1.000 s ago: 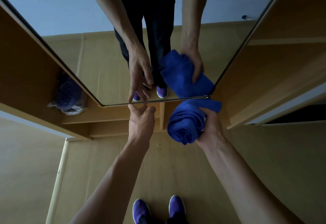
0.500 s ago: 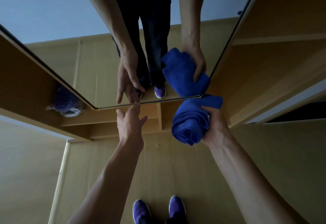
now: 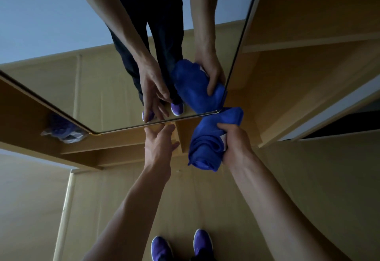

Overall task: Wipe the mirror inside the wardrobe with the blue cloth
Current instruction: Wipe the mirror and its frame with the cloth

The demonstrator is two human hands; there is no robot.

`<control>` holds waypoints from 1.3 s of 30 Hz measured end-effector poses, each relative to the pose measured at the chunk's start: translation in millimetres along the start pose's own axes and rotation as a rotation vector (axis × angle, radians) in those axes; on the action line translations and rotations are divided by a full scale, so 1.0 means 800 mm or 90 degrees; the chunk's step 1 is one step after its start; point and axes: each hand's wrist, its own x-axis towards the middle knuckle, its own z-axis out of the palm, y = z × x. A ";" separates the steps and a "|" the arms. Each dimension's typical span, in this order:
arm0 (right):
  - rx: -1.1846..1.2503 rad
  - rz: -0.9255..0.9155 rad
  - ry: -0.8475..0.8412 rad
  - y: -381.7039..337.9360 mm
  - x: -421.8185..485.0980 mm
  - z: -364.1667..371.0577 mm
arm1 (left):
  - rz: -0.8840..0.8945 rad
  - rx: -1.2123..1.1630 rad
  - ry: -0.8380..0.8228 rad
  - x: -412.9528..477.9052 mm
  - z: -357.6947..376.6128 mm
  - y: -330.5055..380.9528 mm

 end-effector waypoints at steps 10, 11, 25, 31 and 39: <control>-0.218 -0.292 0.074 -0.008 0.004 -0.021 | 0.075 0.112 -0.079 -0.039 0.045 0.008; -0.233 -0.298 0.075 -0.008 0.005 -0.021 | 0.092 0.141 -0.090 -0.043 0.049 0.007; -0.286 -0.534 0.065 -0.056 -0.030 0.007 | 0.398 0.422 -0.093 -0.087 0.053 0.007; -0.393 -0.464 0.067 -0.070 -0.026 0.003 | 0.499 0.404 -0.045 -0.115 0.026 0.041; -0.403 -0.470 0.084 -0.106 -0.066 0.013 | 0.642 0.382 0.119 -0.155 -0.050 0.121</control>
